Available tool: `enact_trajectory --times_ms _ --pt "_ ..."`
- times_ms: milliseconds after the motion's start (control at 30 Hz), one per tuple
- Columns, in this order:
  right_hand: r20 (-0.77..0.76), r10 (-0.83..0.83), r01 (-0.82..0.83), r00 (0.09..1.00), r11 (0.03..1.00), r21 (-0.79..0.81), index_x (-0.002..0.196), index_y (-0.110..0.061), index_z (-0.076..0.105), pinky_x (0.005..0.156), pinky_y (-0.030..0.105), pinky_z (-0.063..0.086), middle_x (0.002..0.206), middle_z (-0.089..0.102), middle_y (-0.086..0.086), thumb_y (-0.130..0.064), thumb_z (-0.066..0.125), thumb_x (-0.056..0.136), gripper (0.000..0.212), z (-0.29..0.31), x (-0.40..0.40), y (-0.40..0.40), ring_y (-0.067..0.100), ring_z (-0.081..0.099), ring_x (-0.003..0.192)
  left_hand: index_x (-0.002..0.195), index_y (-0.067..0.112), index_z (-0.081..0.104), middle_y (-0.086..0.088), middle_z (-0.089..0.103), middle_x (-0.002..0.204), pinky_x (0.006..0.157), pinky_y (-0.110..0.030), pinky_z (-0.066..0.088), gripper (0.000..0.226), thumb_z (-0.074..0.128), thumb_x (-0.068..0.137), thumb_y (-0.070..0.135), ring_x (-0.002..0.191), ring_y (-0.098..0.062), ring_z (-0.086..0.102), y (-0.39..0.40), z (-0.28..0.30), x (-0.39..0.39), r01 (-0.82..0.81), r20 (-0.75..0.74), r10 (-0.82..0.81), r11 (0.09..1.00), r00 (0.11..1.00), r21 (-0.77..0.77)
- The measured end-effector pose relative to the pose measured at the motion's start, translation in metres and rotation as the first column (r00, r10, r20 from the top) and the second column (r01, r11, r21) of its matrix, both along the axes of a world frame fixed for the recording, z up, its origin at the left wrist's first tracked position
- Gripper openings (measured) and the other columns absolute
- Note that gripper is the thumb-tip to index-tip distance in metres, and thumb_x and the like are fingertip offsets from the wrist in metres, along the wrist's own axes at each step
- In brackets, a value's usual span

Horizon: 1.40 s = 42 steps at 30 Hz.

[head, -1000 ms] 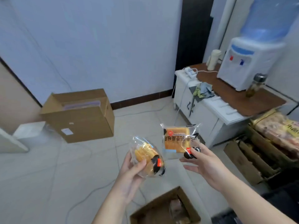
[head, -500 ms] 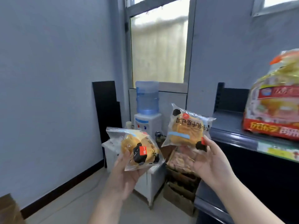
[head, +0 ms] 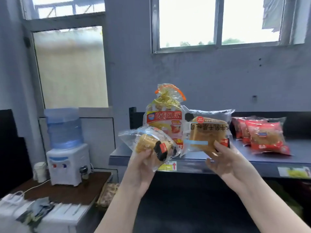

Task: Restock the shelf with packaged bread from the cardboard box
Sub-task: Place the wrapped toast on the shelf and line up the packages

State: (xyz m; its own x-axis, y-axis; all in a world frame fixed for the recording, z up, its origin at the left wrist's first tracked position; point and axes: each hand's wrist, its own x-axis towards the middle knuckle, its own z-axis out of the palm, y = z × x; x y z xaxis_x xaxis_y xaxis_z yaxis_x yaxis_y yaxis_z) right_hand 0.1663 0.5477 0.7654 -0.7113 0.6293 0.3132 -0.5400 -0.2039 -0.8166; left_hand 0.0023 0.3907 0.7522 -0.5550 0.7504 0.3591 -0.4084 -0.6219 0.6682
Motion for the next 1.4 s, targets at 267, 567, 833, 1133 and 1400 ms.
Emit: enact_trajectory --times_ms 267,567,833,1133,1400 --pt "0.08 -0.172 0.17 0.982 0.985 0.034 0.092 -0.027 0.068 0.077 0.042 0.051 0.082 0.073 0.0 -0.031 0.096 0.015 0.082 0.011 0.106 0.092 0.015 0.071 0.072 0.123 0.018 0.052 -0.003 0.074 0.1 0.077 -0.033 0.059 0.048 0.068 0.079 0.022 0.091 -0.017 0.071 0.126 0.008 0.067 0.056 -0.133 -0.065 0.996 0.989 -0.069" --pt "0.016 -0.382 0.374 0.924 0.894 -0.247 0.089 -0.015 0.06 0.076 0.042 0.051 0.086 0.069 0.005 -0.02 0.059 0.087 0.006 0.01 0.161 0.177 0.022 0.063 0.092 0.107 0.012 0.062 -0.013 0.074 0.091 0.062 -0.034 0.06 0.04 0.059 0.072 0.03 0.073 -0.026 0.072 0.23 0.018 0.124 0.275 0.026 -0.273 0.955 0.962 -0.115" --pt "-0.062 -0.329 0.292 0.942 0.899 -0.327 0.101 -0.012 0.066 0.06 0.038 0.06 0.091 0.074 0.013 -0.034 0.049 0.093 0.029 0.016 0.17 0.228 0.027 0.072 0.08 0.105 0.014 0.065 -0.01 0.073 0.089 0.055 -0.034 0.057 0.027 0.054 0.088 0.033 0.07 -0.026 0.07 0.294 0.029 0.123 0.316 -0.069 -0.344 0.913 0.937 -0.259" --pt "0.01 -0.715 0.713 0.699 0.698 0.062 0.095 -0.019 0.055 0.049 0.029 0.056 0.08 0.068 0.001 -0.021 0.054 0.094 0.003 0.03 0.162 0.318 0.01 0.069 0.062 0.096 0.014 0.067 -0.013 0.072 0.097 0.073 -0.042 0.056 0.027 0.056 0.082 0.034 0.083 -0.034 0.069 0.358 0.052 0.11 0.348 -0.17 -0.397 0.902 0.902 -0.256" --pt "-0.032 -0.932 0.698 0.362 0.248 0.672 0.116 -0.01 0.05 0.068 0.014 0.045 0.092 0.058 -0.003 -0.031 0.07 0.083 0.044 0.048 0.18 0.403 0.009 0.055 0.079 0.098 0.015 0.066 -0.008 0.074 0.09 0.062 -0.036 0.059 0.036 0.061 0.07 0.036 0.07 -0.027 0.072 0.399 0.067 0.115 0.277 -0.288 -0.36 0.915 0.887 -0.293"
